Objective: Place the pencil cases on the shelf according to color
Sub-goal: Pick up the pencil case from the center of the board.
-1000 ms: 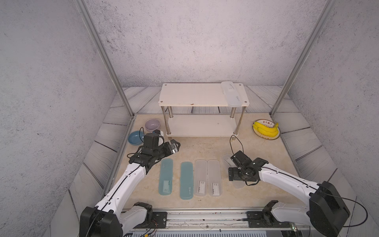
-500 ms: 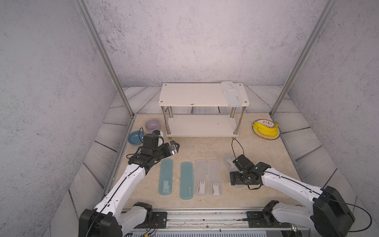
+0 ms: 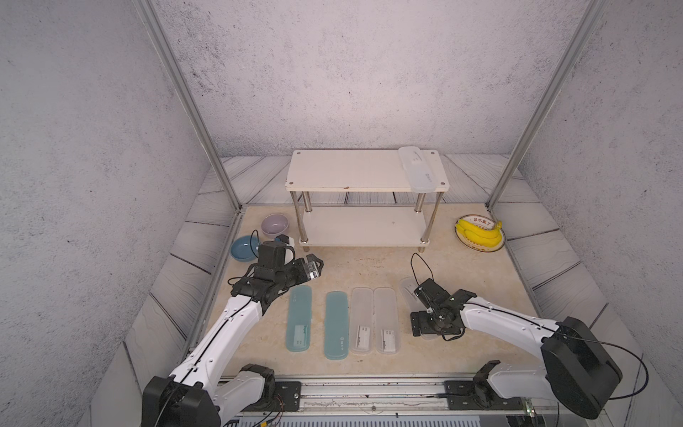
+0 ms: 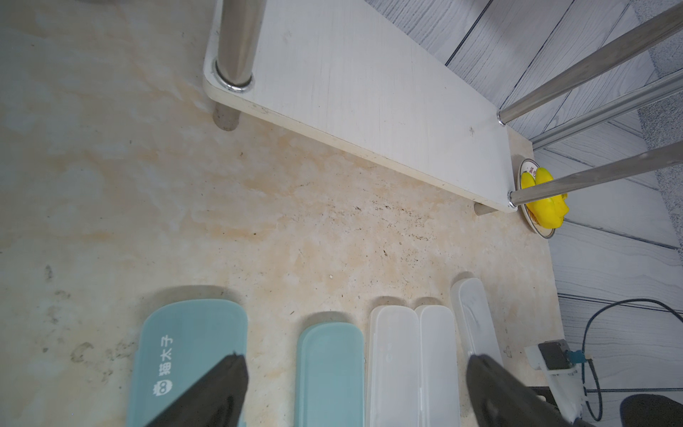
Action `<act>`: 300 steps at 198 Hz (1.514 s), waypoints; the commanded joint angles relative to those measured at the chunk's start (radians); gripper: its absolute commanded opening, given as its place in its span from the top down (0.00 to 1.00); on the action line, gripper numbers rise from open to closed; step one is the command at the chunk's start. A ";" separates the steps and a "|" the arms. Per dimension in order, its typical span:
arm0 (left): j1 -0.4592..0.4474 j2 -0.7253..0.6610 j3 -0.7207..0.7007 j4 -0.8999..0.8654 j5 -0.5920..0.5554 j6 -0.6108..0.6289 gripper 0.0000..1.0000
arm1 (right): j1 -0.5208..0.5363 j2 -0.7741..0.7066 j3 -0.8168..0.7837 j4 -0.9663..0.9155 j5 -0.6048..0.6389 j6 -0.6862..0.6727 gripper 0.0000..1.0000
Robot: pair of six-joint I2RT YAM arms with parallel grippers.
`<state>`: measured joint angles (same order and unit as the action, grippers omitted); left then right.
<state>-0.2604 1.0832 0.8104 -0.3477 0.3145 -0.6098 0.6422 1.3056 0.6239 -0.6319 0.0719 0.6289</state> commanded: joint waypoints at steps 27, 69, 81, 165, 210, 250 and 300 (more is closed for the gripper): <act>-0.006 -0.004 0.002 0.018 -0.003 0.010 0.01 | 0.011 0.053 0.001 0.007 -0.024 0.031 0.07; -0.007 0.005 0.025 -0.006 -0.009 0.045 0.01 | 0.049 0.106 0.015 0.013 -0.004 0.075 0.08; -0.006 0.003 0.029 -0.010 -0.009 0.049 0.01 | 0.056 0.110 0.016 0.013 0.008 0.083 0.09; -0.007 -0.033 0.032 -0.030 -0.030 0.058 0.01 | 0.071 -0.010 0.034 -0.081 0.091 0.094 0.39; -0.007 -0.041 0.069 -0.006 -0.048 0.058 0.01 | 0.081 -0.121 0.125 -0.186 0.104 0.066 0.41; -0.007 -0.013 0.185 -0.046 -0.011 0.076 0.01 | 0.088 -0.237 0.226 -0.244 0.106 0.023 0.41; -0.007 -0.034 0.260 -0.083 -0.009 0.088 0.01 | 0.093 -0.277 0.383 -0.296 0.098 0.003 0.41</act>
<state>-0.2604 1.0573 1.0153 -0.3962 0.2996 -0.5438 0.7284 1.0374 0.9375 -0.8818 0.1528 0.6506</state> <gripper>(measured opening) 0.988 0.797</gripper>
